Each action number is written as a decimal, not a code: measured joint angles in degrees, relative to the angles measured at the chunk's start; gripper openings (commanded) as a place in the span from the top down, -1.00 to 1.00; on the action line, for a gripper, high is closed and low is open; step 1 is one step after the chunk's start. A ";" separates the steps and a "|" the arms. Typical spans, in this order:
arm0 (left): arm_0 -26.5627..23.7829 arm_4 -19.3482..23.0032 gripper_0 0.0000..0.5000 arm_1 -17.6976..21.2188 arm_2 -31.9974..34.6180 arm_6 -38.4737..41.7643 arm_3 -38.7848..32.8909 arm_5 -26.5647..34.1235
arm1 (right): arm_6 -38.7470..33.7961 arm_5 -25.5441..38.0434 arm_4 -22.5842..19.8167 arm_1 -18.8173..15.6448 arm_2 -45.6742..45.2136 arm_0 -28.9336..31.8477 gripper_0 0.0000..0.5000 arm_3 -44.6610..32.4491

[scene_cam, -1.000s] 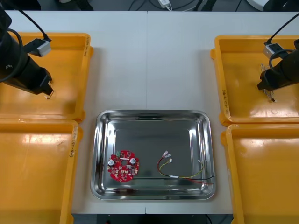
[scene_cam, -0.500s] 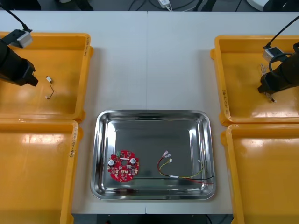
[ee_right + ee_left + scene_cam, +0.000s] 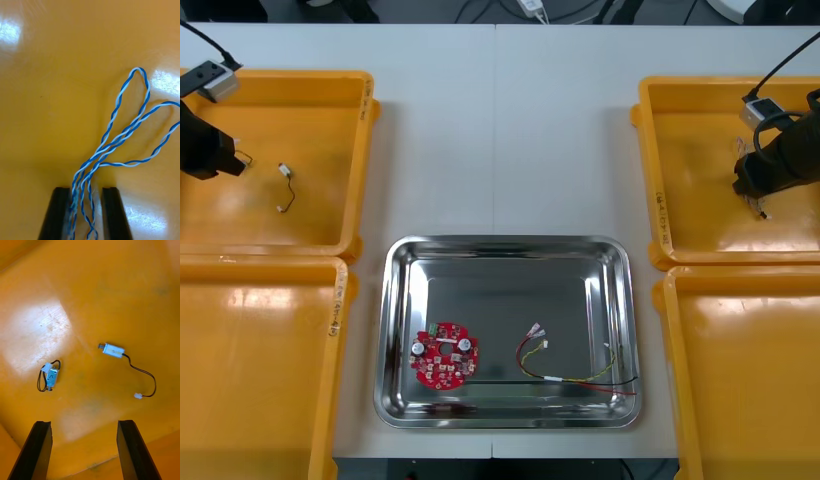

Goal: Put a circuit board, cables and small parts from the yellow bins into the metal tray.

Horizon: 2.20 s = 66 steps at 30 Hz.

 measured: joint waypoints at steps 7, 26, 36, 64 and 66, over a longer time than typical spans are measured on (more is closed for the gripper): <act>0.00 0.00 -1.00 0.00 0.00 -8.37 4.78 -3.98 | 0.00 -1.23 -1.15 0.00 0.00 0.01 1.00 0.15; 0.00 -0.08 -1.00 -0.09 0.00 -22.32 9.95 -11.70 | 0.28 13.45 -0.24 -0.03 -0.09 0.23 1.00 -9.88; 0.00 -0.12 -1.00 -1.82 0.00 -22.32 12.45 -16.84 | 0.28 22.73 0.01 -0.09 -3.18 0.25 1.00 -19.01; 0.18 -0.70 -1.00 -5.05 -1.53 -22.32 13.48 -22.04 | 0.28 27.44 1.65 -0.45 -5.89 0.25 1.00 -35.08; 0.29 -0.70 -1.00 -5.07 -1.53 -22.32 13.48 -22.04 | 0.28 27.44 1.64 -0.47 -6.01 0.25 1.00 -36.50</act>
